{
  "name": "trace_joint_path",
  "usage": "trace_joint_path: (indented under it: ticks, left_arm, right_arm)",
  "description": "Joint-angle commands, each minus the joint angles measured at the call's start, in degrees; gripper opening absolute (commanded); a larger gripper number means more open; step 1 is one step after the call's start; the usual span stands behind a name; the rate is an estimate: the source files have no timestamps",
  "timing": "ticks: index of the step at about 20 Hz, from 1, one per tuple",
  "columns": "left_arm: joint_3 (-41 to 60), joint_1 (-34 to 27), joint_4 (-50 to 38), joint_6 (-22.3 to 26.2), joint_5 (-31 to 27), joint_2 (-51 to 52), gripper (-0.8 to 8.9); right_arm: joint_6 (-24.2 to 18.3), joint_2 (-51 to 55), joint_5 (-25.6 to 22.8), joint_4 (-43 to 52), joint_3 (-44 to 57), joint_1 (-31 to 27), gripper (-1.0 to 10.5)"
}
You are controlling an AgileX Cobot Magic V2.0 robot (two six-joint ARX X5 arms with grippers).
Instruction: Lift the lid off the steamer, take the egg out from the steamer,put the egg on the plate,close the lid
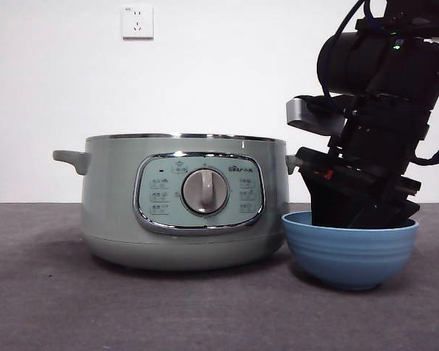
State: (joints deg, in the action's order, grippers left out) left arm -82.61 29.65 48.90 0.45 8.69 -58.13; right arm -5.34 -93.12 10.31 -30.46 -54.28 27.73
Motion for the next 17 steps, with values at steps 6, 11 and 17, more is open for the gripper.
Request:
trace_joint_path:
  ticks: [6,11,17]
  left_arm:
    - [-0.70,0.57,-7.39,2.58,0.57,-10.27,-0.08]
    - [-0.70,1.95,-13.46,2.93,0.72,-19.82,-0.08]
    - [-0.70,2.14,-18.40,3.28,0.72,-29.66,-0.08]
  right_arm:
    - [0.81,12.24,0.04,-1.68,0.33,0.17,4.5]
    - [1.20,33.27,-0.26,-4.37,0.33,0.15,4.5]
    - [3.02,52.83,-6.80,-4.79,0.09,0.07,4.4]
